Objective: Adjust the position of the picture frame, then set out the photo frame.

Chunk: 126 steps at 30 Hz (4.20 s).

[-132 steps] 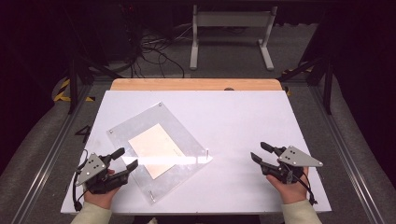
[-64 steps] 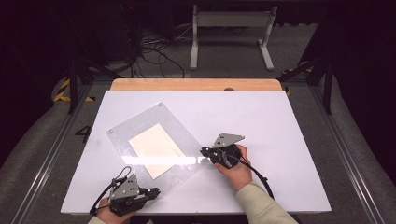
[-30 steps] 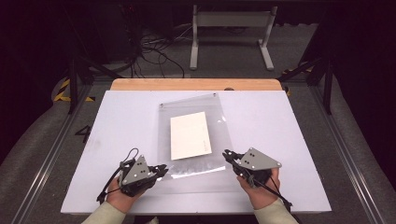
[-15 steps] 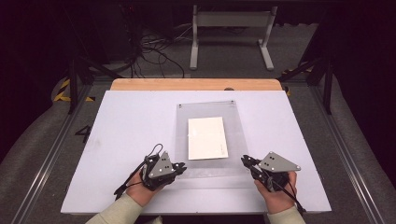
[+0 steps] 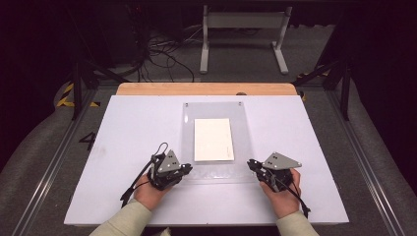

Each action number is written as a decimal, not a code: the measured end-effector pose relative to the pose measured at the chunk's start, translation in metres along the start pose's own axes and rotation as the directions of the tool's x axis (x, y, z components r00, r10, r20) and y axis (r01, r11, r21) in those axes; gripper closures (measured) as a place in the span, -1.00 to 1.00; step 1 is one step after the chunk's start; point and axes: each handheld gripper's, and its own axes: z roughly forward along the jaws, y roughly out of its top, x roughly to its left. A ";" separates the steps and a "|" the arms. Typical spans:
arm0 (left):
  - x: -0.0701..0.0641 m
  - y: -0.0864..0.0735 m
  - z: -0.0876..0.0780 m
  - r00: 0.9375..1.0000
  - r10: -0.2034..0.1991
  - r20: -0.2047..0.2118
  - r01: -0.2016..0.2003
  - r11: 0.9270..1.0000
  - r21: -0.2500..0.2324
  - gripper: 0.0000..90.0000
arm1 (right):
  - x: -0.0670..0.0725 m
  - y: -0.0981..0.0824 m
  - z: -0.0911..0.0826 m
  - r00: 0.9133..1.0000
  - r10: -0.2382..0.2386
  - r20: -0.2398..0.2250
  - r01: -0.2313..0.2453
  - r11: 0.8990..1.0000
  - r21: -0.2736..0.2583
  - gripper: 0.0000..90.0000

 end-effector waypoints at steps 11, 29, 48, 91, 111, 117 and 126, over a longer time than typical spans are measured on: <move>0.009 -0.006 -0.011 0.990 -0.109 0.086 0.116 0.991 -0.074 0.09 | -0.008 -0.003 -0.004 0.996 0.022 -0.091 -0.022 1.000 0.005 0.51; 0.037 -0.016 -0.047 0.970 -0.223 0.099 0.239 0.948 -0.211 -0.31 | -0.015 0.006 0.007 0.985 -0.056 -0.160 0.073 0.992 0.099 0.76; 0.058 -0.014 -0.058 0.964 -0.264 0.012 0.260 0.938 -0.229 -0.30 | -0.007 -0.003 0.002 0.945 -0.302 -0.128 0.311 0.949 0.053 0.82; 0.096 0.020 -0.026 0.936 -0.345 0.067 0.351 0.915 -0.200 -0.49 | -0.013 -0.016 -0.011 0.973 -0.190 -0.130 0.186 0.982 -0.037 0.50; 0.095 0.018 -0.020 0.938 -0.341 0.060 0.346 0.920 -0.182 -0.48 | 0.009 -0.015 -0.005 0.861 -0.504 -0.070 0.506 0.862 0.018 0.74; 0.097 0.022 -0.011 0.939 -0.342 0.044 0.344 0.923 -0.175 -0.47 | 0.025 -0.028 -0.014 0.775 -0.631 -0.005 0.631 0.775 0.006 0.83; 0.105 0.036 -0.012 0.933 -0.338 0.126 0.360 0.900 -0.247 -0.60 | 0.045 -0.039 -0.022 0.614 -0.786 0.065 0.782 0.618 0.079 0.89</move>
